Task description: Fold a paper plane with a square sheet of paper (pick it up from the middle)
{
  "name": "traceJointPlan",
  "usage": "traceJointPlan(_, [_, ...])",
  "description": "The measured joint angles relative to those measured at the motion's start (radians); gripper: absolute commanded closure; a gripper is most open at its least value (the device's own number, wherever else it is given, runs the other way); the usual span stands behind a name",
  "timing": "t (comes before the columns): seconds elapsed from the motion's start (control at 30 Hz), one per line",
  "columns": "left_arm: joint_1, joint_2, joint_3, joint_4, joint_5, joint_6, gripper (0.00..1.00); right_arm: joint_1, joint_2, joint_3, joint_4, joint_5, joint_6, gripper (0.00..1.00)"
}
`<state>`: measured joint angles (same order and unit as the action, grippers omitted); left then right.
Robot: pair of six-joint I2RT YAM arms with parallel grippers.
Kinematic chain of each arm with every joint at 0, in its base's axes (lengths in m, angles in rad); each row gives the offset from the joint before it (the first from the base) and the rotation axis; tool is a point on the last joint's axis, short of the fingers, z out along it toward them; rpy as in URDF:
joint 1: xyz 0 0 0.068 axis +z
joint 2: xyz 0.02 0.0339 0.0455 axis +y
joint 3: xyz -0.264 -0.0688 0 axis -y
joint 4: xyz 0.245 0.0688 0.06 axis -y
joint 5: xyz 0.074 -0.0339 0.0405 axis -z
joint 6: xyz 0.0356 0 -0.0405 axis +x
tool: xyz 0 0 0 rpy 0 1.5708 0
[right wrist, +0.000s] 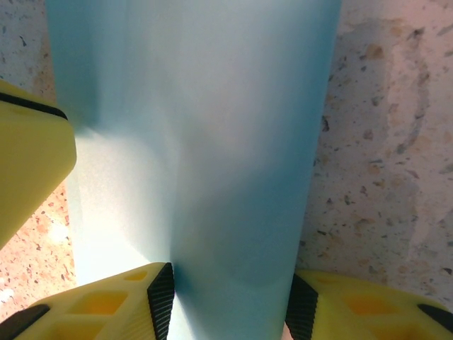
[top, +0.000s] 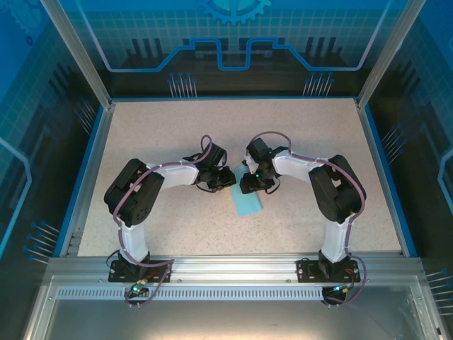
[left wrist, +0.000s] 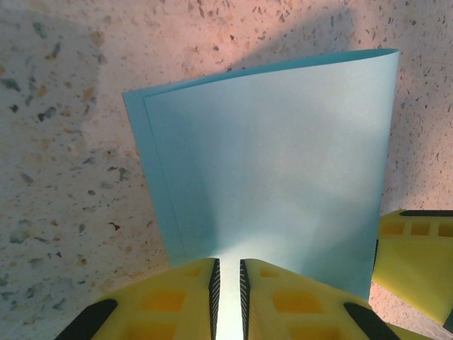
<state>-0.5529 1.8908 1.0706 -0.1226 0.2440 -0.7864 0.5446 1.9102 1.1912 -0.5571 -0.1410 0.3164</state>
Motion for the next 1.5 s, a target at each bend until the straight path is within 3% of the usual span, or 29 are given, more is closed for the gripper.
traceJointPlan(0.83, [0.0,-0.019,0.0,0.001,-0.006,0.0,0.8,0.006,0.027,0.05,-0.054,-0.005,0.049,0.45])
traceJointPlan(1.5, [0.004,-0.094,-0.066,0.084,-0.101,-0.053,0.82,0.006,0.037,0.05,-0.054,0.0,0.049,0.44])
